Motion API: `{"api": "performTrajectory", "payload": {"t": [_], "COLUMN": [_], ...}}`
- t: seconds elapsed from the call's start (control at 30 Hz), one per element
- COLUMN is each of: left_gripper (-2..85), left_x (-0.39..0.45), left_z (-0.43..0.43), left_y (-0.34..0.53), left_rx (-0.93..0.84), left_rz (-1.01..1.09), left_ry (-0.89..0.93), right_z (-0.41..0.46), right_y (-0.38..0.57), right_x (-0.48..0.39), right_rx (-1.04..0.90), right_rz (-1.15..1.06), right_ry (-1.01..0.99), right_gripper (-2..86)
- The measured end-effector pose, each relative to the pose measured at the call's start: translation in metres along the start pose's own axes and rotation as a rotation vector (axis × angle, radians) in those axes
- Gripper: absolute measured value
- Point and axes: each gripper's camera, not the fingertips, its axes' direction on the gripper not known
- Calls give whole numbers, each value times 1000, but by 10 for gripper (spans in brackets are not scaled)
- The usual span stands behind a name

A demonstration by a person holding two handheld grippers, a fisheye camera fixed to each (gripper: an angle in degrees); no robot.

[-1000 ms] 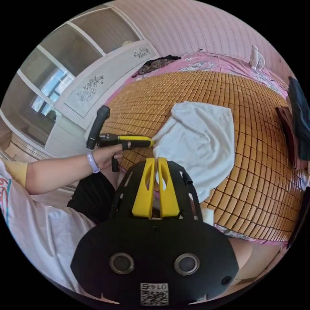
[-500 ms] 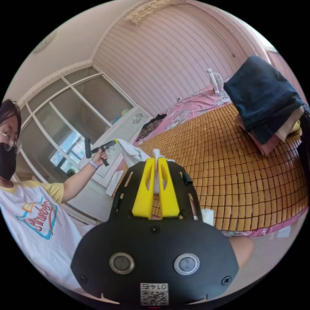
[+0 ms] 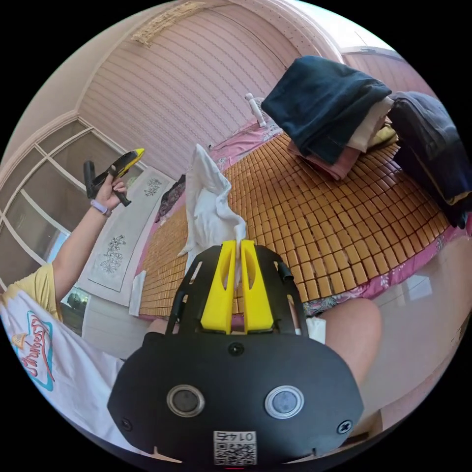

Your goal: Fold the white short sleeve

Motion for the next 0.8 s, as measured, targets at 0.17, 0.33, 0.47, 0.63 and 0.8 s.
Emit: {"api": "performTrajectory", "payload": {"t": [0.17, 0.33, 0.47, 0.63, 0.8], "left_gripper": [63, 103, 75, -2, -7], "left_x": [10, 17, -4, -21, -76], "left_z": [7, 38, 68, 66, -8], "left_y": [165, 233, 216, 197, 153], "left_rx": [-306, -442, -460, -542, -263], "left_rz": [-76, -276, -407, -360, -521], "left_ry": [-103, -32, -26, 43, 97], "right_z": [11, 8, 2, -27, -34], "right_y": [3, -8, -18, -41, -57], "right_x": [17, 6, -11, -2, 28], "right_rx": [-70, -82, -88, 52, 111], "right_rz": [15, -22, -63, -7, 96], "right_ry": [-9, -66, -146, -268, -61], "right_gripper": [7, 8, 8, 7, 7]}}
